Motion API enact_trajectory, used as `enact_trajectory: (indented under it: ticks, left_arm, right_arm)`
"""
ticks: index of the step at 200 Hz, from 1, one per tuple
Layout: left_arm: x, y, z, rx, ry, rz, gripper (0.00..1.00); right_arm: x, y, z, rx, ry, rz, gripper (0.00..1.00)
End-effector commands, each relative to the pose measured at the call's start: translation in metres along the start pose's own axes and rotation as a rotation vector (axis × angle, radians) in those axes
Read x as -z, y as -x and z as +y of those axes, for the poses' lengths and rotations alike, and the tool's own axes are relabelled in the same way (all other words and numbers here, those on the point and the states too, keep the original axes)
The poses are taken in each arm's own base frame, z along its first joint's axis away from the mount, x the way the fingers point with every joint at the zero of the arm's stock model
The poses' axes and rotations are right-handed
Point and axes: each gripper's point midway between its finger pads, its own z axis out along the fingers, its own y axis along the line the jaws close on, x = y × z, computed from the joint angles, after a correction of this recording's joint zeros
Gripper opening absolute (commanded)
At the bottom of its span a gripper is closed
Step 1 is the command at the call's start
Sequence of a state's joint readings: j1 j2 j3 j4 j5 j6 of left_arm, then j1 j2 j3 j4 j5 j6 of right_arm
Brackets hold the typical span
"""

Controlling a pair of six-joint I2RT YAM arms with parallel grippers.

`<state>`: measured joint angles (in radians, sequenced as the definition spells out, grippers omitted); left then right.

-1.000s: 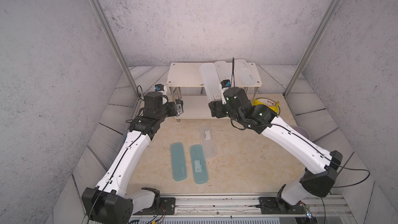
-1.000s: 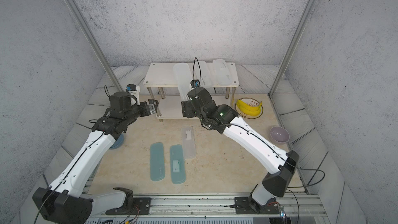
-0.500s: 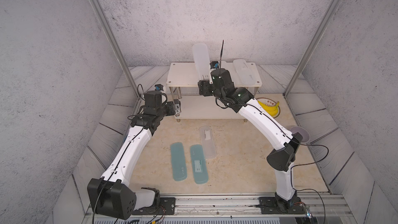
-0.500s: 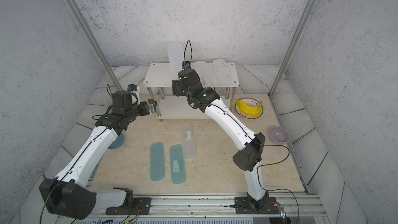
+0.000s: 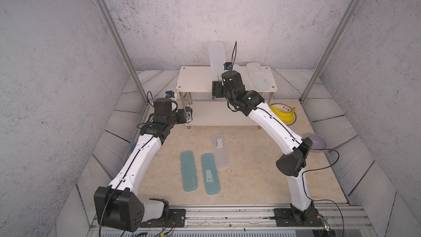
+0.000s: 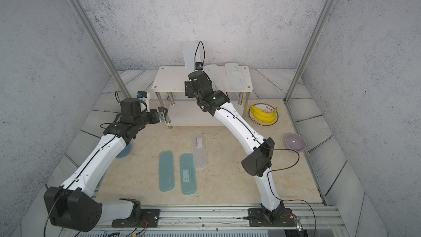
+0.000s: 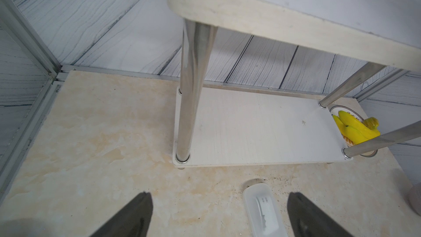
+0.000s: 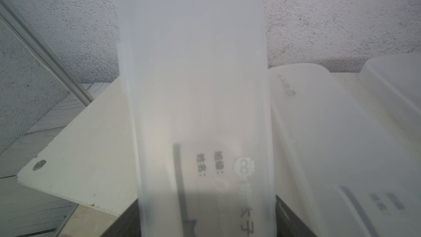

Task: Place the pencil cases on the shelf according to color
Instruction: Place the pencil case on the shelf.

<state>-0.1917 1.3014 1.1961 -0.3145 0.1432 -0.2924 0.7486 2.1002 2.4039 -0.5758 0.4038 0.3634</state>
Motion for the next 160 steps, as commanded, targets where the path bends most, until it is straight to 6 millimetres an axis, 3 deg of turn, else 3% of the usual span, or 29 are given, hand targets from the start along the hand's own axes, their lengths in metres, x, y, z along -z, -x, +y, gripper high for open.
enact_trajectory:
  ticks: [1,41,128,160]
  left_arm:
    - [0.007,0.005,-0.003,-0.003,-0.023,-0.025,0.99]
    - [0.006,0.004,-0.001,0.012,-0.032,-0.020,0.99]
    - [0.009,0.006,-0.002,0.032,-0.056,-0.027,0.99]
    - [0.008,0.003,0.000,0.034,-0.054,-0.024,0.99]
  right_arm:
    - [-0.001,0.003,-0.009,-0.005,-0.043,-0.013,0.54]
    - [0.002,-0.004,-0.008,-0.004,-0.030,0.016,0.81]
    - [0.015,-0.002,-0.006,-0.023,0.014,0.026,0.90]
    - [0.029,0.018,0.009,-0.047,0.109,-0.011,0.95]
